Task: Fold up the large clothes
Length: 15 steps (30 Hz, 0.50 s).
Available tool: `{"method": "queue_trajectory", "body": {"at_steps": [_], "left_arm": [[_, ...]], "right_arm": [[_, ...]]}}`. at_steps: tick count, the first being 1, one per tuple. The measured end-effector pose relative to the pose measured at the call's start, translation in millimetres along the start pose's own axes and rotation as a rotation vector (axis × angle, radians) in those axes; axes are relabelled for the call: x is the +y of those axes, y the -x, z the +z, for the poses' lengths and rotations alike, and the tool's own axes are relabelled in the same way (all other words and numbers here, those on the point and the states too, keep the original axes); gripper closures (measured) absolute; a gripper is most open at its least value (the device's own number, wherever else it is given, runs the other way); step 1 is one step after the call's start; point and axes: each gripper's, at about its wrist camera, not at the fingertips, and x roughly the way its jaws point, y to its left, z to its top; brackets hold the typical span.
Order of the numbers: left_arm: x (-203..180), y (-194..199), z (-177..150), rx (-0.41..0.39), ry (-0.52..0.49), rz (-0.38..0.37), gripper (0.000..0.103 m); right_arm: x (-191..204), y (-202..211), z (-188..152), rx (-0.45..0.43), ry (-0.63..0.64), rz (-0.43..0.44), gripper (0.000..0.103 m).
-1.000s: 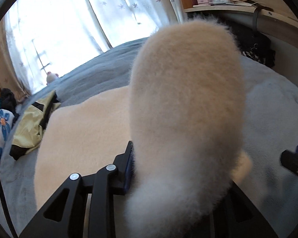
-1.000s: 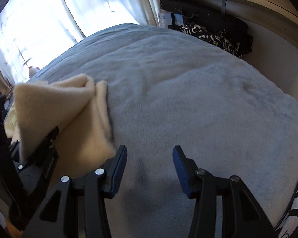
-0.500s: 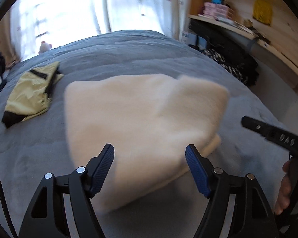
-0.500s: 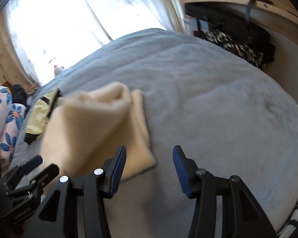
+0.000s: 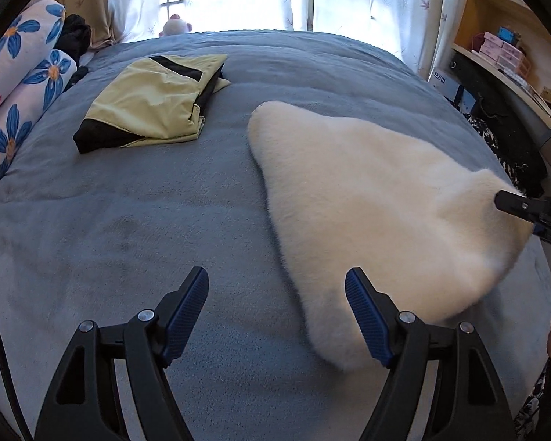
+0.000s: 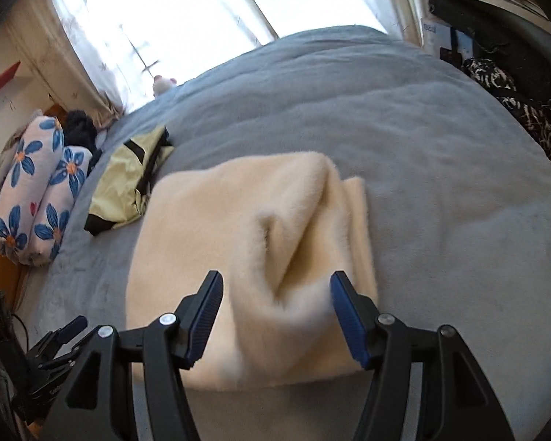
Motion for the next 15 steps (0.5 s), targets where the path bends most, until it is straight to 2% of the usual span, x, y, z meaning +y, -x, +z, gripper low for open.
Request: {"method": "queue_trajectory", "body": {"at_steps": [1,3,7,10,12,15], "left_arm": [[-1,-1,0,0.001,-0.006,0.006,0.028],[-6,-3,2,-0.002,-0.023,0.013,0.028],[-16,-5,10,-0.021,-0.046,0.016,0.028],[-23,-3,10,-0.039,-0.061,0.000,0.028],[-28,-8,6,-0.034,-0.078,-0.011,0.028],[-37,-28,-5,0.019,-0.114,-0.009,0.028]], "right_arm": [[2,-7,2,0.013,0.027,-0.015,0.063],[2,-15,2,0.045,0.047,-0.008,0.085],[-7,6,-9,-0.020,0.057,-0.024,0.091],[-22,24,-35,-0.071,0.017,-0.006,0.095],[-32,16,-56,-0.070,0.003,-0.037,0.095],[-57,-25,-89,0.003,-0.085,-0.049,0.095]]}}
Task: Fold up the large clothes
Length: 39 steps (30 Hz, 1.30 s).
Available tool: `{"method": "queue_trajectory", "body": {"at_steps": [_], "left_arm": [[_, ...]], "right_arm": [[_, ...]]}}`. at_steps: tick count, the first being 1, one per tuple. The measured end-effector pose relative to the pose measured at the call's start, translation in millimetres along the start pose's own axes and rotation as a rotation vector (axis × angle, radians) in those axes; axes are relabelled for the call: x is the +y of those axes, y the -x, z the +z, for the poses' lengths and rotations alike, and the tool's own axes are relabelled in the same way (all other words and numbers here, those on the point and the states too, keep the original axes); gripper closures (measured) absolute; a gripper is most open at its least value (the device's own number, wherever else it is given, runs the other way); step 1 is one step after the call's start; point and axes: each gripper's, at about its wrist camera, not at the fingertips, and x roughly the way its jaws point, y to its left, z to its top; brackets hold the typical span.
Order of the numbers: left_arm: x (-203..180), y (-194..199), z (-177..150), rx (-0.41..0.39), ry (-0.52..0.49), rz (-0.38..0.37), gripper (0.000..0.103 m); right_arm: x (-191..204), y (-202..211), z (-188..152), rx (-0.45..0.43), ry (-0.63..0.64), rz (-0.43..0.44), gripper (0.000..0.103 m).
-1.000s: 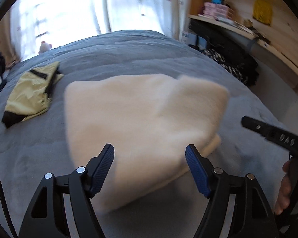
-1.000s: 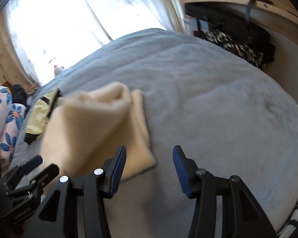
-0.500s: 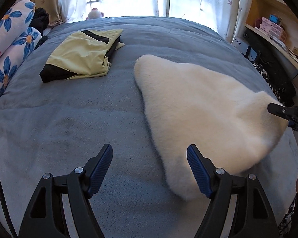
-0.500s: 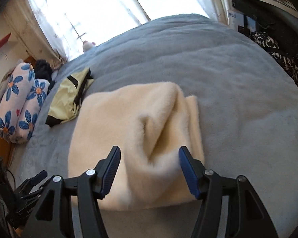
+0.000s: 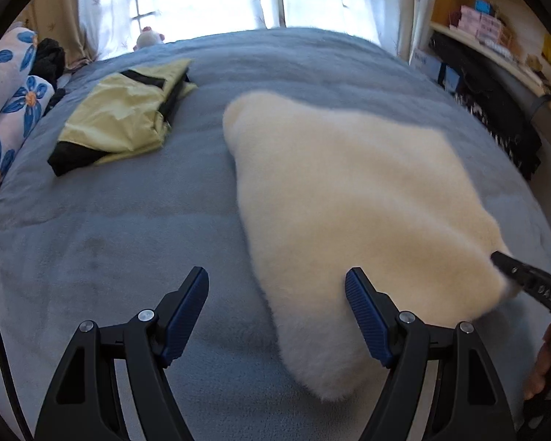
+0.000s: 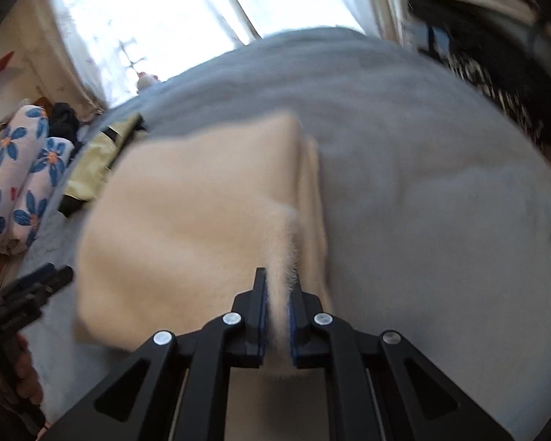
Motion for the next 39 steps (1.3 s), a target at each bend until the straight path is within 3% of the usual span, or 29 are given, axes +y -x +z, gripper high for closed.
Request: {"method": "queue_trajectory", "body": {"at_steps": [3,6,8,9,10,12,15,18,22,23,25,27,30,32,35,37,39], "left_arm": [[-5,-9,-8,0.001,-0.010,-0.005,0.028],[-6,-4,-6,-0.016,-0.034,0.004,0.028],[-3,-1,-2,-0.018,-0.028,-0.029,0.028],[0,1,0,-0.020,-0.019,-0.050,0.028],[4,2,3,-0.026,-0.001,-0.078,0.028],[11,3,12,-0.037,0.037,-0.114,0.028],[22,-6,29,-0.036,0.095,-0.126,0.028],[29,-17,43,-0.042,0.122,-0.135,0.028],[34,-39,59,-0.024,0.125,-0.133,0.028],[36,-44,62,-0.023,0.135,-0.147,0.028],[39,-52,68,-0.019,0.156,-0.168,0.028],[39,-56,73,-0.019,0.165,-0.177,0.028],[32,-63,80,-0.027,0.151,-0.179,0.028],[26,-68,81,-0.032,0.142,-0.185,0.028],[24,-75,81,-0.026,0.150,-0.192,0.028],[27,-71,81,-0.020,0.162,-0.183,0.028],[25,-58,79,-0.040,0.151,-0.153,0.031]], "right_arm": [[-7,-4,-7,-0.018,-0.044,0.027,0.094],[-2,8,4,-0.012,-0.031,0.031,0.088],[0,17,18,-0.004,-0.031,0.059,0.086],[-1,20,25,-0.011,-0.040,0.086,0.078],[-4,22,32,-0.021,-0.049,0.105,0.063],[-7,24,50,-0.063,-0.073,0.109,0.049],[-9,9,79,-0.083,-0.096,0.094,0.049],[-12,-19,105,-0.040,-0.128,0.112,0.049],[-5,-52,128,0.004,-0.092,0.068,0.049],[-2,-60,131,0.012,-0.073,0.064,0.052],[4,-70,134,0.035,-0.023,0.053,0.086],[11,-68,137,0.007,0.022,0.011,0.092],[9,-61,141,-0.075,0.023,-0.019,0.093],[-3,-81,139,-0.024,-0.032,-0.022,0.092],[-1,-86,133,-0.027,-0.001,-0.061,0.090],[5,-76,134,-0.023,0.010,-0.091,0.078],[16,-58,132,-0.044,0.042,-0.154,0.075]]}}
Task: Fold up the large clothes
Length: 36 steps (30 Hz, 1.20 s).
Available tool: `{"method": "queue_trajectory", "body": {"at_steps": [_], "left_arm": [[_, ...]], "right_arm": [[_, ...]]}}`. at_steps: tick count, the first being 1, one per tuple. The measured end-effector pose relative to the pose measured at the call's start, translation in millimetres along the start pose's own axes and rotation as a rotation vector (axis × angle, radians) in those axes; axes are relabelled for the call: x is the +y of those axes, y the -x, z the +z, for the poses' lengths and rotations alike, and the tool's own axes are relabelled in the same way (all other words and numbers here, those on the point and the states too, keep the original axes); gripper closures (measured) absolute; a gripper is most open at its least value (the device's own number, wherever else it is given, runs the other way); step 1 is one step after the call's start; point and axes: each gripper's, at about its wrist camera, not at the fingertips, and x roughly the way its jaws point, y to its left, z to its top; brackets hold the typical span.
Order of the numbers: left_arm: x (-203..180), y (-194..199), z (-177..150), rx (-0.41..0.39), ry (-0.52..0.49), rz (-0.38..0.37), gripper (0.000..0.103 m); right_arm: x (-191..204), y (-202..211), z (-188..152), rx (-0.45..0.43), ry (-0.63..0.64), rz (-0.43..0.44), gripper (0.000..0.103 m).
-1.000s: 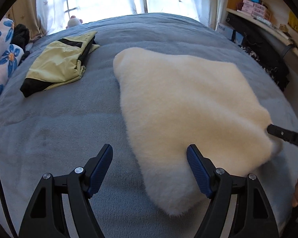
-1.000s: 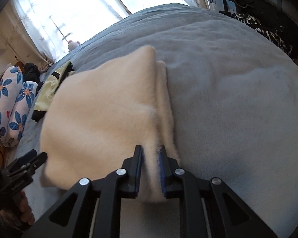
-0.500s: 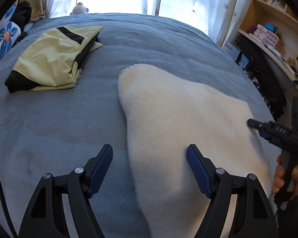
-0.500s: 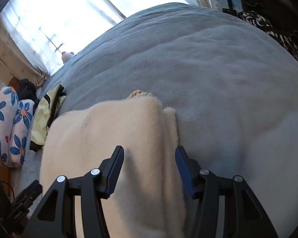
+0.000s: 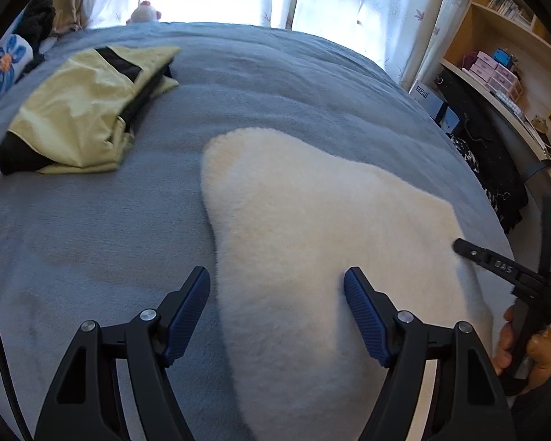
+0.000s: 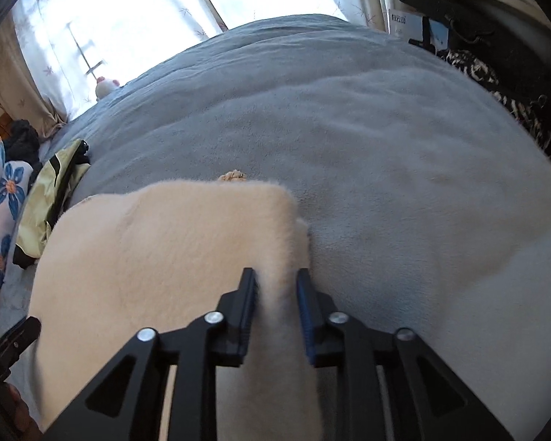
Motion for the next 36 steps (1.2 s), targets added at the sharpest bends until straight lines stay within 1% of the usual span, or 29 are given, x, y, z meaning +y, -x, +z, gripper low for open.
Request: {"method": "queue_trajectory", "body": {"at_steps": [1,2,4,6,7,8,10,12,13,14,15,17,18,19,21,23,24,25,26,28,30,36], "left_arm": [[-3,10,-2,-0.027,-0.020,0.012,0.031],[-8,20,-5,-0.048,-0.039,0.024,0.031],[-18,37,-14,-0.079,-0.072,0.042,0.031],[-28,48,-27,-0.075,-0.091,0.027,0.037],[-32,50,-33,-0.062,-0.099,0.014,0.044],[-37,51,-41,-0.043,-0.108,0.001,0.048],[-43,52,-54,-0.013,-0.123,-0.005,0.048],[-46,50,-66,0.000,-0.134,0.006,0.048],[-46,47,-69,0.007,-0.139,0.021,0.048],[-43,43,-72,0.012,-0.140,0.052,0.048],[-40,41,-74,0.018,-0.134,0.060,0.047],[-29,39,-74,0.019,-0.101,0.019,0.044],[-25,38,-74,0.021,-0.090,0.007,0.043],[-22,37,-74,0.025,-0.084,-0.001,0.042],[-19,38,-74,0.027,-0.067,-0.014,0.041],[-19,37,-76,0.025,-0.059,-0.013,0.041],[-19,37,-77,0.024,-0.055,-0.010,0.041],[-19,37,-77,0.025,-0.052,-0.010,0.041],[-20,37,-77,0.027,-0.048,-0.009,0.041],[-21,38,-77,0.030,-0.047,-0.007,0.041],[-21,37,-75,0.034,-0.046,-0.005,0.041],[-19,41,-76,0.046,-0.033,0.002,0.041]], "right_arm": [[6,15,-3,-0.035,0.029,-0.038,0.075],[13,30,-9,-0.075,0.057,-0.047,0.075],[25,51,-23,-0.116,0.094,0.000,0.075],[42,65,-43,-0.106,0.140,0.075,0.075],[50,69,-54,-0.099,0.164,0.095,0.075],[60,72,-66,-0.089,0.193,0.103,0.075],[74,74,-86,-0.073,0.237,0.111,0.075],[81,70,-101,-0.058,0.266,0.086,0.075],[80,66,-106,-0.050,0.272,0.066,0.075],[75,62,-110,-0.046,0.267,0.040,0.075],[70,60,-112,-0.049,0.257,0.021,0.075],[46,58,-110,-0.073,0.211,-0.036,0.076],[40,58,-109,-0.075,0.191,-0.038,0.082],[29,58,-108,-0.069,0.162,-0.030,0.095],[14,59,-109,-0.064,0.110,-0.022,0.102],[7,62,-113,-0.066,0.085,-0.054,0.101],[4,62,-115,-0.068,0.078,-0.101,0.092],[1,63,-118,-0.074,0.061,-0.128,0.081],[-3,64,-120,-0.076,0.032,-0.118,0.079],[-11,65,-120,-0.063,-0.020,-0.076,0.078],[-16,66,-121,-0.057,-0.044,-0.060,0.078],[-11,69,-120,-0.045,-0.040,-0.082,0.078]]}}
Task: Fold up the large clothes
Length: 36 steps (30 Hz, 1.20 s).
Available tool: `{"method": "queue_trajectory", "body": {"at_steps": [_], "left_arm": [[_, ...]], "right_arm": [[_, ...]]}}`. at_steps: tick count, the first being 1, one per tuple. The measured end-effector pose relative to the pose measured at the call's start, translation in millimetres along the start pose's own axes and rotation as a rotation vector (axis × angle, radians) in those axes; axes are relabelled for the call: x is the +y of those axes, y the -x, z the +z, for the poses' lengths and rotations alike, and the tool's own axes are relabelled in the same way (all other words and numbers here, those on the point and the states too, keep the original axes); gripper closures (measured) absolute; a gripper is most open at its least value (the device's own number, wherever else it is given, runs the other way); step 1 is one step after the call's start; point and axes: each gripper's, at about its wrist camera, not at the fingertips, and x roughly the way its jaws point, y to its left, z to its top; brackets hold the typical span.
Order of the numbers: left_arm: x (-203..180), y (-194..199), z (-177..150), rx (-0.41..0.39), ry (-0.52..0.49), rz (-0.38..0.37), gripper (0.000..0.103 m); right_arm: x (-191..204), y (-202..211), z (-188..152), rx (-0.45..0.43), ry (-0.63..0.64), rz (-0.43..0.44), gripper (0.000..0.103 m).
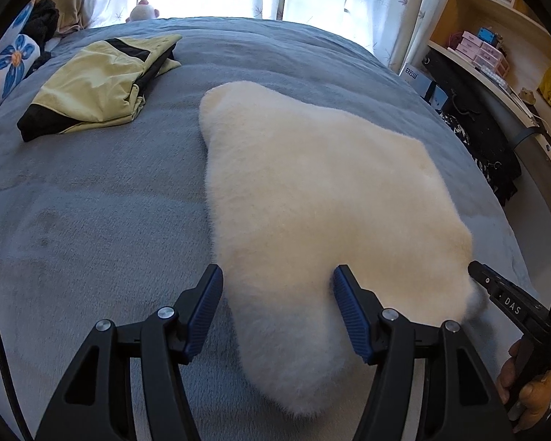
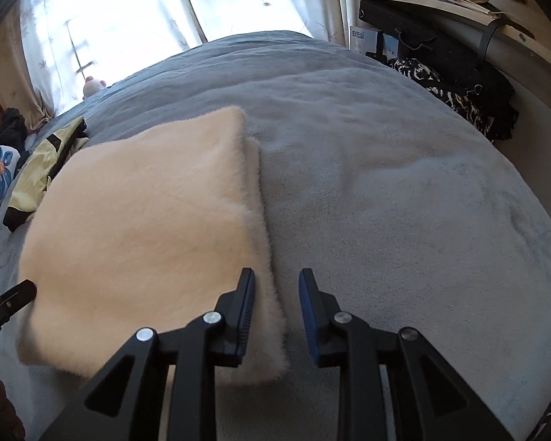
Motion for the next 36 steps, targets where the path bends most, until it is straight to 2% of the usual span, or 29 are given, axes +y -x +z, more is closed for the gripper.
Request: {"method": "queue_trajectory", "body": {"at_steps": [9,17,21,28,29,31,33,36], "left_arm": [[8,22,-8,-0.004,0.005,0.021,0.042],[16,45,-25,-0.001,0.021,0.016,0.042],[19,57,-30,-0.011,0.015,0.021,0.042],[22,80,-33,-0.044,0.010,-0.009,0.042],[21,81,-33,-0.038,0.005,-0.017,0.042],[20,83,-32,-0.027,-0.005,-0.018,0.042],[16,85,-30,-0.020,-0.009,-0.011,0.041],[14,89,-23,-0.022,-0.004,0.005,0.041]], "right_arm": [[5,14,-14,0.042,-0.038,0.038,0.078],[15,36,-27,0.035,-0.019,0.010,0.073],[14,45,-29,0.043,-0.041,0.080,0.072],[27,59,-31,0.046,-0.014,0.136,0.071],[28,62,-30,0.040,-0.010,0.138,0.070],[31,70,-28,0.019,-0.002,0.135,0.054],[32,78,-25,-0.015,0.008,0.135,0.046],[33,90,-12,-0.045,0.044,0.141,0.045]]}}
